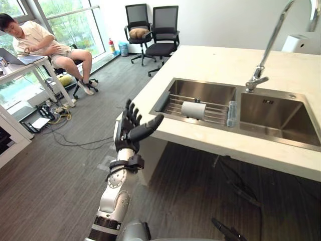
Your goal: Walk over to the sink, pick up the cup, carry it to the dishwasher, place the cup inside the dishwasher, then close the dishwasher door
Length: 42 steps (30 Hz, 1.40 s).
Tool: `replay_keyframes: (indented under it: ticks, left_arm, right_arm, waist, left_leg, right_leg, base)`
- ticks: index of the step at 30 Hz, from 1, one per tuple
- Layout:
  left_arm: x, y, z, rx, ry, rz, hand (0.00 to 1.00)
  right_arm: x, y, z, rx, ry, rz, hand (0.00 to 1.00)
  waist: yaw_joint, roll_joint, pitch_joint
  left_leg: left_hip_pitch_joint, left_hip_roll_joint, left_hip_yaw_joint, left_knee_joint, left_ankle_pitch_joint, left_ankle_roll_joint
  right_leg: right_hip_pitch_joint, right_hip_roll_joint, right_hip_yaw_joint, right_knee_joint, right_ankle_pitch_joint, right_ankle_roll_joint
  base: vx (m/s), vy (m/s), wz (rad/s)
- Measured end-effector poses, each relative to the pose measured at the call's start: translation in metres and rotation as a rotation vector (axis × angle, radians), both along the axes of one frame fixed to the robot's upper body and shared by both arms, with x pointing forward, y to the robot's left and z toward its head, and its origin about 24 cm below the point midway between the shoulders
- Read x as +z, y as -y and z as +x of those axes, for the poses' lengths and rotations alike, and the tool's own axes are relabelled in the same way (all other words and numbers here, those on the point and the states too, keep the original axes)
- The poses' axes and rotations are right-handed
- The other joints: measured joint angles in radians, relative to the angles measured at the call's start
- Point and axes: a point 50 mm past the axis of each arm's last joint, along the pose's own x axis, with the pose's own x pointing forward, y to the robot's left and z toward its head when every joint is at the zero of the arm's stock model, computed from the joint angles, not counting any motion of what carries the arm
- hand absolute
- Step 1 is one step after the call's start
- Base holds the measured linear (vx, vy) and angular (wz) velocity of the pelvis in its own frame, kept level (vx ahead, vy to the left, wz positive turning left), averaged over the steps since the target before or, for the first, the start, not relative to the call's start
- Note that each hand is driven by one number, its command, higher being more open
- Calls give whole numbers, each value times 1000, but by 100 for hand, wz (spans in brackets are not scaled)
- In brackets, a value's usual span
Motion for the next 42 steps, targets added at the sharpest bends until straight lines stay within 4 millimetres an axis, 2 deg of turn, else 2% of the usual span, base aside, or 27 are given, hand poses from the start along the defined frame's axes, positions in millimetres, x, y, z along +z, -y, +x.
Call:
replay_keyframes:
  ticks: [1, 2, 3, 5, 7, 8, 11, 12, 13, 14, 15, 16, 17, 19, 20, 21, 22, 23, 26, 29, 32, 35, 37, 42]
  left_arm:
    - [2, -1, -1, -5, 14, 6, 100]
    - [0, -3, 0, -5, 9, 13, 100]
    - [-2, -5, 1, -7, 3, 31, 100]
    - [-6, -11, 0, 4, -13, 73, 100]
    - [-10, -14, -2, -2, -29, 109, 100]
    - [-10, -14, -1, -8, -29, 119, 100]
    - [-11, -10, -1, -67, -25, 134, 100]
    - [-11, -10, -2, -81, -18, 142, 100]
    - [-11, -11, -2, -89, -20, 155, 100]
    - [-12, -11, -2, -91, -23, 156, 100]
    - [-12, -13, -2, -93, -22, 165, 100]
    - [-11, -12, -2, -93, -17, 163, 100]
    - [-10, -11, -3, -95, -13, 162, 100]
    - [-11, -10, -3, -106, -8, 171, 100]
    - [-10, -7, -4, -119, 2, 176, 100]
    - [-9, -7, -4, -118, 14, 174, 100]
    - [-10, -5, -4, -104, 18, 147, 100]
    - [-6, 1, -4, -93, 43, 96, 100]
    - [6, 13, 2, -114, 92, 61, 100]
    - [12, 20, 4, -130, 121, 102, 100]
    - [8, 22, 6, -110, 118, 197, 100]
    - [-12, 16, 11, -60, 49, 375, 100]
    - [-31, 1, 13, -46, -10, 571, 100]
    - [-44, -14, 15, -126, -5, 928, 100]
  right_arm:
    - [0, 2, 0, -27, -1, 3, 100]
    - [-2, 0, -1, -44, -11, 13, 100]
    - [-5, -7, 0, -68, -19, 40, 100]
    - [-9, -17, 1, -85, -34, 80, 100]
    - [-15, -26, -14, -133, -98, 125, 100]
    - [-16, -26, -18, -145, -114, 128, 100]
    - [-17, -21, -39, -252, -157, 123, 100]
    - [-17, -22, -40, -280, -152, 111, 100]
    - [-16, -21, -39, -303, -138, 95, 100]
    - [-16, -20, -37, -305, -137, 91, 100]
    - [-15, -20, -33, -305, -116, 82, 100]
    - [-14, -20, -28, -300, -93, 78, 100]
    - [-14, -21, -26, -298, -83, 78, 100]
    - [-15, -28, -23, -286, -80, 95, 100]
    - [-17, -38, -27, -266, -99, 118, 100]
    - [-18, -43, -32, -261, -114, 128, 100]
    - [-19, -45, -40, -255, -145, 130, 100]
    - [-18, -36, -45, -256, -156, 112, 100]
    - [-17, -31, -39, -279, -140, 104, 100]
    - [-17, -31, -38, -307, -135, 110, 100]
    - [-17, -31, -43, -358, -145, 127, 100]
    - [-19, -35, -50, -370, -172, 140, 100]
    - [-19, -35, -50, -361, -179, 148, 100]
    - [-18, -35, -52, -311, -193, 150, 100]
  waist:
    - [9, 13, -17]
    - [5, 10, -27]
    - [0, -4, -35]
    - [9, -33, -20]
    - [14, -59, -23]
    - [14, -60, -23]
    - [5, -57, -40]
    - [4, -61, -38]
    - [0, -62, -36]
    - [-2, -59, -35]
    - [-7, -52, -32]
    - [-9, -47, -31]
    - [-11, -44, -29]
    - [-26, -42, -30]
    - [-38, -57, -37]
    - [-38, -77, -46]
    - [-28, -66, -63]
    - [-27, -26, -79]
    - [-33, 6, -88]
    - [-34, 6, -91]
    - [-35, 8, -93]
    - [-43, 7, -92]
    - [-62, 5, -90]
    - [-67, 6, -88]
  left_leg:
    - [28, 1, -14, -60, 113, -2]
    - [42, -6, -19, -79, 72, -13]
    - [48, -35, -13, -105, 52, -19]
    - [47, -69, 3, -112, 29, -5]
    - [34, -111, 9, -75, -34, 6]
    - [34, -120, 7, -62, -54, 7]
    - [51, -142, -13, -35, -107, 12]
    - [85, -141, -13, -51, -116, 12]
    - [139, -143, -7, -91, -121, 19]
    - [167, -139, -3, -113, -124, 22]
    - [214, -128, 4, -150, -127, 18]
    - [253, -113, 9, -178, -130, 7]
    - [268, -99, 11, -185, -134, 0]
    - [289, -58, 5, -186, -148, -32]
    - [299, -45, -12, -173, -154, -60]
    - [300, -50, -15, -165, -161, -70]
    - [305, -36, -13, -148, -175, -89]
    - [298, 9, -3, -156, -177, -107]
    - [327, 54, 21, -210, -160, -135]
    - [351, 70, 50, -238, -155, -140]
    - [353, 64, 71, -258, -155, -140]
    - [360, 52, 86, -268, -153, -138]
    - [365, 41, 97, -279, -149, -132]
    - [365, 34, 106, -292, -142, -133]
  right_leg:
    - [25, 7, 24, -16, -31, 73]
    - [30, 1, 23, -18, -37, 78]
    - [30, -22, 31, -36, -42, 76]
    - [28, -46, 50, -63, -40, 74]
    - [49, -78, 73, -93, -33, 72]
    - [56, -85, 83, -93, -27, 67]
    - [2, -120, 114, 102, 14, 62]
    - [-59, -141, 143, 246, 63, 62]
    - [-113, -165, 158, 373, 147, 59]
    - [-134, -172, 158, 420, 159, 51]
    - [-181, -179, 143, 480, 103, 25]
    - [-228, -173, 113, 471, 50, 15]
    - [-250, -164, 104, 444, 36, 16]
    - [-302, -107, 128, 297, 38, 27]
    - [-313, -73, 152, 107, 153, 27]
    - [-319, -73, 153, 41, 262, 28]
    - [-301, -58, 140, 6, 248, 56]
    - [-287, -12, 116, -52, 248, 54]
    - [-269, 48, 113, -102, 252, 35]
    - [-249, 78, 122, -148, 263, 21]
    - [-245, 90, 140, -209, 299, 24]
    - [-216, 90, 148, -288, 346, 29]
    - [-193, 91, 154, -353, 384, 31]
    - [-170, 96, 159, -428, 429, 29]
  base:
    - [259, 152, -19]
    - [331, 205, -6]
    - [338, 219, 1]
    - [257, 173, -5]
    - [244, 135, 11]
    - [244, 134, 26]
    - [229, 133, 25]
    - [235, 80, -5]
    - [233, 68, -17]
    - [212, 50, -31]
    - [222, 5, -33]
    - [212, -24, -30]
    - [213, -91, -14]
    - [170, -144, 15]
    - [191, -172, 31]
    - [297, -267, 23]
    - [388, -316, -7]
    - [370, -294, -17]
    - [196, -157, -21]
    - [91, -63, -24]
    - [33, 16, -20]
    - [-4, 52, -12]
    - [-19, 26, -11]
    - [-18, -3, -5]
